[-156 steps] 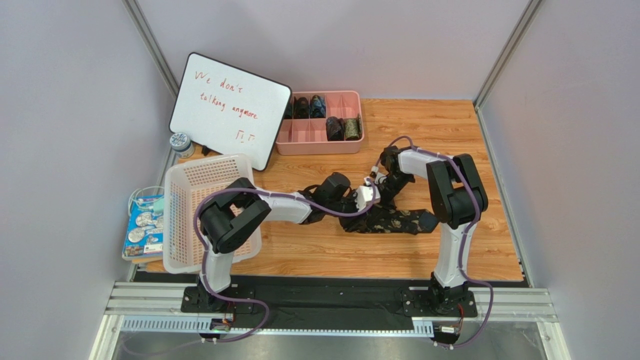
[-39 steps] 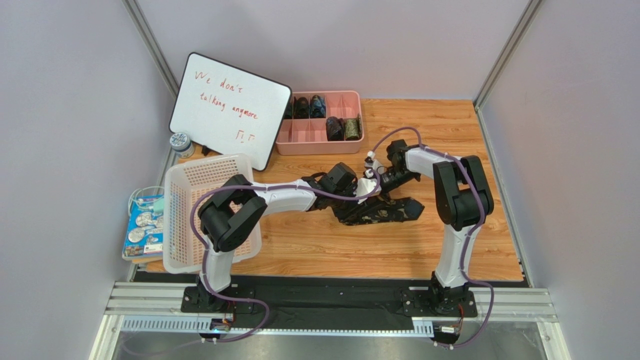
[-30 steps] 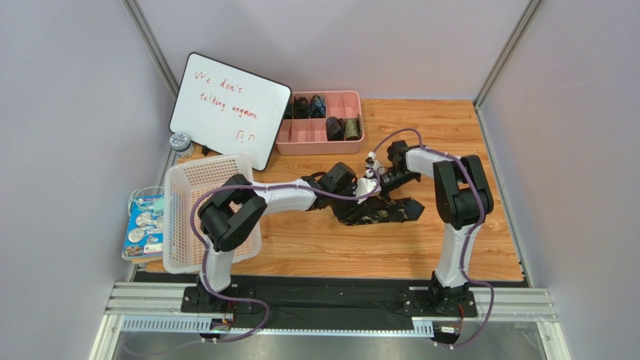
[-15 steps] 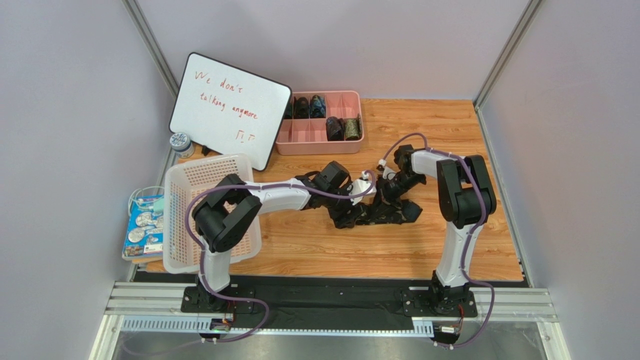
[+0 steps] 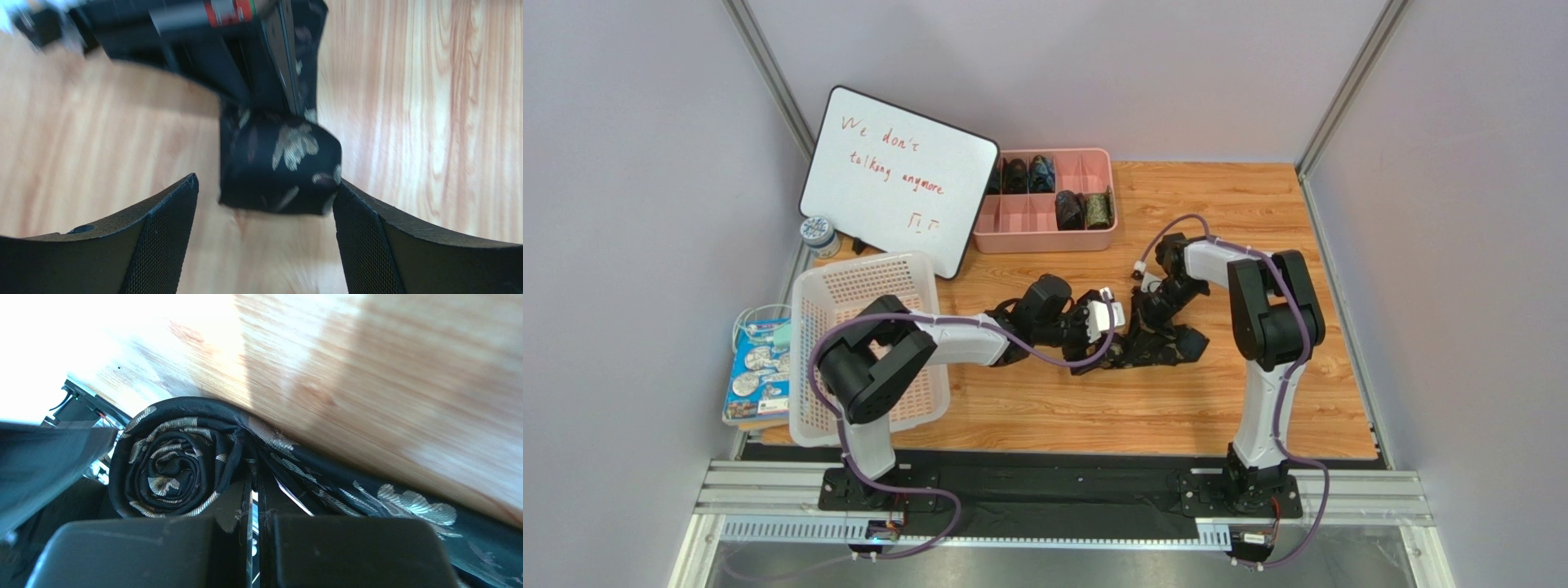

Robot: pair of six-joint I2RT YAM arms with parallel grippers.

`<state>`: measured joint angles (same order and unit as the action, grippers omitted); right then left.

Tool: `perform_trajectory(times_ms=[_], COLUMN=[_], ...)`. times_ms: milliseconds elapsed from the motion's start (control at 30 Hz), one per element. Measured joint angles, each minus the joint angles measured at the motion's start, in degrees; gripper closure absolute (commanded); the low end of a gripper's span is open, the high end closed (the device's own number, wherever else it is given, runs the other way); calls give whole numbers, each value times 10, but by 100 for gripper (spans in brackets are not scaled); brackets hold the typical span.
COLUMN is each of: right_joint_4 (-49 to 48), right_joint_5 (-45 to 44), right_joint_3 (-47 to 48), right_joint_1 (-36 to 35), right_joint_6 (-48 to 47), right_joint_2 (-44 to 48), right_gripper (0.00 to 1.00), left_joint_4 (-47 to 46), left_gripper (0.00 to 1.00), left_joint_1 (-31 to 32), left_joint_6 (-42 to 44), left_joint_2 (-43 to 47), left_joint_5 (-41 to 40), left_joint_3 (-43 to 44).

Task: Roll the ties
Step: Roll the tie at the center of the board.

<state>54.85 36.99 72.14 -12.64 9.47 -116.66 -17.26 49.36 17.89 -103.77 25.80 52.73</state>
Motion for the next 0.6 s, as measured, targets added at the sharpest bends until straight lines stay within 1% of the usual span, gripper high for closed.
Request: perform_trajectory(times_ms=[133, 200, 233, 300, 333, 400, 433, 500, 533, 600], right_joint_4=[8, 11, 12, 13, 13, 12, 9, 0, -7, -24], right_joint_5=[0, 0, 1, 5, 9, 14, 18, 30, 36, 43], right_joint_3=[7, 10, 10, 11, 10, 9, 7, -4, -10, -28], right_joint_1=[-4, -4, -4, -4, -5, -8, -10, -14, -16, -18], right_joint_6=[0, 0, 0, 0, 0, 0, 0, 2, 3, 9], right_joint_2=[-7, -9, -10, -12, -13, -14, -14, -13, -10, 0], right_gripper=[100, 100, 100, 100, 100, 100, 100, 100, 100, 100], left_joint_4=[-34, -39, -40, -32, -21, 9, 14, 33, 42, 62], left_gripper=[15, 17, 22, 28, 35, 42, 50, 58, 65, 70], left_joint_1=[1, 3, 5, 9, 11, 14, 16, 18, 18, 18], left_joint_6=[23, 31, 35, 47, 53, 56, 57, 54, 52, 48], left_joint_2=[-28, -47, -50, -57, -59, -63, -64, -64, -64, -64], left_joint_5=[14, 22, 24, 30, 35, 43, 43, 44, 46, 54], left_joint_3=[21, 32, 34, 42, 49, 68, 71, 78, 80, 86])
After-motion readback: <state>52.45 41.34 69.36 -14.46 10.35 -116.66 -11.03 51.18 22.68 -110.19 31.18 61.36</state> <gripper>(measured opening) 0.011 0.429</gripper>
